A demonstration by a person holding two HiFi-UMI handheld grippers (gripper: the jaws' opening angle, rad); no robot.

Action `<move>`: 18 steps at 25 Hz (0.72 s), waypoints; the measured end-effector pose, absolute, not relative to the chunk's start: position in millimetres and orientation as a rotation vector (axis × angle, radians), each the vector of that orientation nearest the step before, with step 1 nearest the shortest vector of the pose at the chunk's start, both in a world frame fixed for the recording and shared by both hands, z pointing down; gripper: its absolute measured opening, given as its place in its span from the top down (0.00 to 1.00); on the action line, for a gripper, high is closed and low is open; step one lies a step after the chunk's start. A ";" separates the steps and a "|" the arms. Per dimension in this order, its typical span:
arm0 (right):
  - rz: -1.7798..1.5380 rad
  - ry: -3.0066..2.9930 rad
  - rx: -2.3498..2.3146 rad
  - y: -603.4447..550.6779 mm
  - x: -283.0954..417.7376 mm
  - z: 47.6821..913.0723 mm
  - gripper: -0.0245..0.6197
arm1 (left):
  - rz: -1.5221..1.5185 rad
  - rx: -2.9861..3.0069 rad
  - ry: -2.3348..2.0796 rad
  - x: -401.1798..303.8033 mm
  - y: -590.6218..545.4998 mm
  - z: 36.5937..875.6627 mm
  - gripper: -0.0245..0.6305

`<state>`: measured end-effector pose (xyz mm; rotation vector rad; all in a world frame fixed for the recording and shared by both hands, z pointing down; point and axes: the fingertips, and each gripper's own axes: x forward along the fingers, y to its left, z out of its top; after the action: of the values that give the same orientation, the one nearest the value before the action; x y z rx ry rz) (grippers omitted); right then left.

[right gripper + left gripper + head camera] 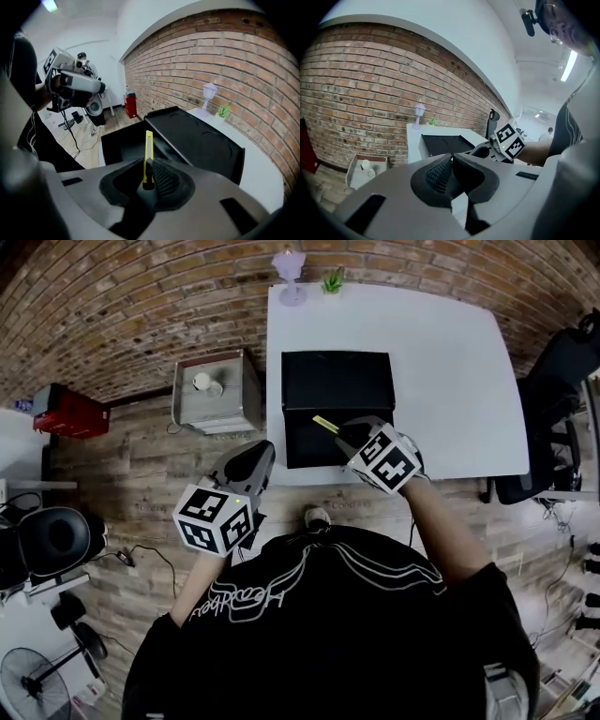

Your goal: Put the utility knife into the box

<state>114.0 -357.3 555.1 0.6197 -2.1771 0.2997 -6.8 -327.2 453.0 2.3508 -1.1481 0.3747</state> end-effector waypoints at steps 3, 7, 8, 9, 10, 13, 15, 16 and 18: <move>0.295 -2.117 0.568 -358.0 109.2 571.7 0.85 | 0.365 2.327 -1.170 -14.0 -324.9 457.8 0.90; 0.289 -2.055 0.500 -358.2 106.3 585.7 0.85 | 0.349 2.305 -1.196 -21.3 -325.8 460.3 0.90; 0.282 -2.038 0.484 -358.3 105.9 588.6 0.85 | 0.344 2.301 -1.202 -22.6 -326.5 460.3 0.90; 0.275 -2.023 0.469 -358.6 105.5 591.4 0.85 | 0.339 2.299 -1.208 -23.5 -327.4 460.3 0.90; 0.269 -2.009 0.455 -358.9 105.2 594.2 0.85 | 0.335 2.298 -1.212 -24.2 -328.2 460.5 0.90; 0.256 -1.974 0.424 -358.7 103.5 603.9 0.85 | 0.329 2.293 -1.221 -26.9 -329.0 462.9 0.90; 0.250 -1.955 0.406 -356.8 102.1 610.4 0.85 | 0.331 2.287 -1.228 -29.7 -328.9 464.4 0.90; 0.250 -1.949 0.399 -356.2 101.9 612.5 0.85 | 0.330 2.284 -1.230 -30.8 -329.2 464.5 0.90; 0.254 -1.949 0.390 -357.3 101.3 613.5 0.85 | 0.326 2.282 -1.235 -32.1 -330.6 463.4 0.90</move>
<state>101.3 -357.3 613.5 0.3899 -1.9488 0.2543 -32.1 -330.6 463.4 2.2823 -1.2351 0.3263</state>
